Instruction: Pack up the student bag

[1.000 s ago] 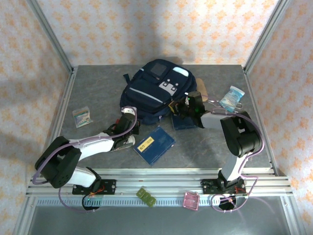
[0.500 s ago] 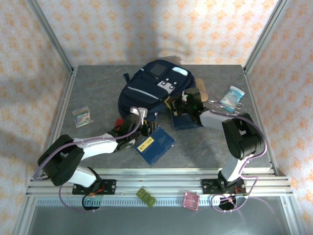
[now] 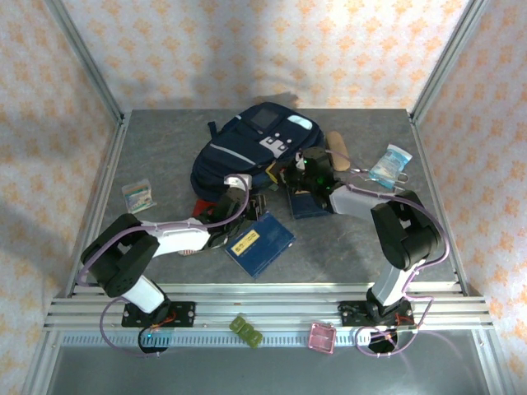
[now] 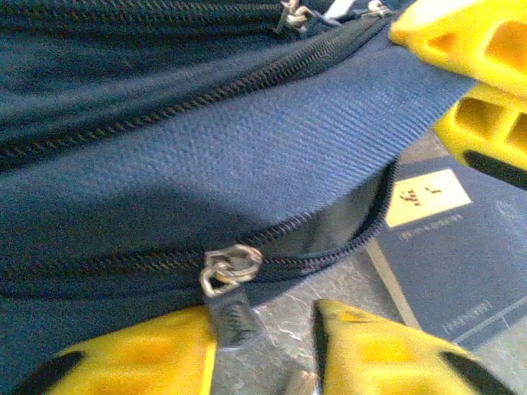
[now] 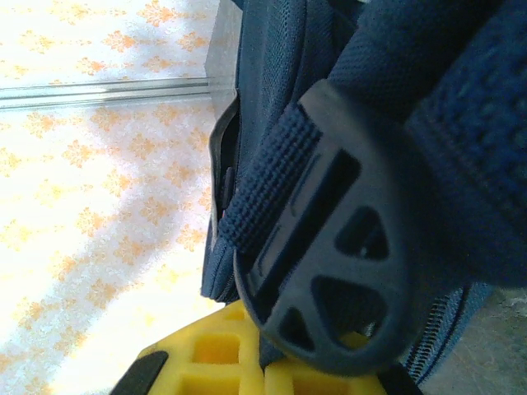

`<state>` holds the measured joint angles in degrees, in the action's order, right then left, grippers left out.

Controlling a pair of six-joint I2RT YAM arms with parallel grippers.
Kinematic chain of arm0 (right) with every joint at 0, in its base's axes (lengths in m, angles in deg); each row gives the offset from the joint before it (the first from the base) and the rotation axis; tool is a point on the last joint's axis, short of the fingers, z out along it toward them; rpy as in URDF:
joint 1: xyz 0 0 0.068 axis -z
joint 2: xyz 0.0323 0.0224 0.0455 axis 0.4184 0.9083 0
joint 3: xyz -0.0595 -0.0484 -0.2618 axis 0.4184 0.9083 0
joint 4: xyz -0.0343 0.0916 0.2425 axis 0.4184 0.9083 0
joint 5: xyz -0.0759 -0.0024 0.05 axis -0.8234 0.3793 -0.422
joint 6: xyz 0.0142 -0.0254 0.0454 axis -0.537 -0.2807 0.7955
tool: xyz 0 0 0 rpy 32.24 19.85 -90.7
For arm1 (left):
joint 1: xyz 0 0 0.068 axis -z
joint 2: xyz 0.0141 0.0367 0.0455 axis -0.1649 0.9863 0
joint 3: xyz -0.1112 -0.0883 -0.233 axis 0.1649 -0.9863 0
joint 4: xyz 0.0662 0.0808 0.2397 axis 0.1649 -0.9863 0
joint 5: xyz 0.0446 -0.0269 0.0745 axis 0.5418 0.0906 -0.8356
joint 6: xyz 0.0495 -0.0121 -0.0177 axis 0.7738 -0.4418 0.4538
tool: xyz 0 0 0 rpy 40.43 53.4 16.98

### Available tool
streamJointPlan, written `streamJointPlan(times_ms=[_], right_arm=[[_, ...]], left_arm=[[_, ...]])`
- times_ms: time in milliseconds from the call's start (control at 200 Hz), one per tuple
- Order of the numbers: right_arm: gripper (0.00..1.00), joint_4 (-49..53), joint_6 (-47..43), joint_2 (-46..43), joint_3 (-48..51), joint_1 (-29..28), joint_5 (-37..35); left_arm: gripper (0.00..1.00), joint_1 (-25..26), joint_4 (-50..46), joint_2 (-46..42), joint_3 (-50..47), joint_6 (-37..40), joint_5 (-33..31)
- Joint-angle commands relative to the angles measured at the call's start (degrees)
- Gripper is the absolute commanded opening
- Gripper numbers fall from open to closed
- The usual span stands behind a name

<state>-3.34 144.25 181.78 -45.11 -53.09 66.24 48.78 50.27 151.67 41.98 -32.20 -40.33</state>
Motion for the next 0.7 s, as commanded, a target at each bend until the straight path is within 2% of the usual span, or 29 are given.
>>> streamJointPlan(times_ms=[0, 15, 160, 465, 696], right_arm=[[0.00, -5.4, 0.4, -2.6, -2.4, -0.6, 2.9], [0.00, -5.4, 0.4, -2.7, -2.4, -0.6, 2.9], [0.00, -4.6, -0.4, -3.0, -2.4, 0.2, 2.3], [0.00, -3.7, -1.6, -4.5, -1.4, 3.3, 2.0], [0.00, -4.1, -1.7, -3.7, -1.4, 3.6, 2.2]], left_arm=[[0.03, -0.4, -0.4, 0.8, 2.0, 2.2, -6.3], [0.00, -0.6, -0.7, 0.8, 2.1, 2.3, -6.3], [0.00, -2.0, -2.8, -1.1, 0.5, 3.0, -5.0], [0.00, -7.6, -5.6, -12.1, -9.1, 2.8, -3.4], [0.00, -8.3, -9.4, -13.0, -8.0, 4.3, -3.8]])
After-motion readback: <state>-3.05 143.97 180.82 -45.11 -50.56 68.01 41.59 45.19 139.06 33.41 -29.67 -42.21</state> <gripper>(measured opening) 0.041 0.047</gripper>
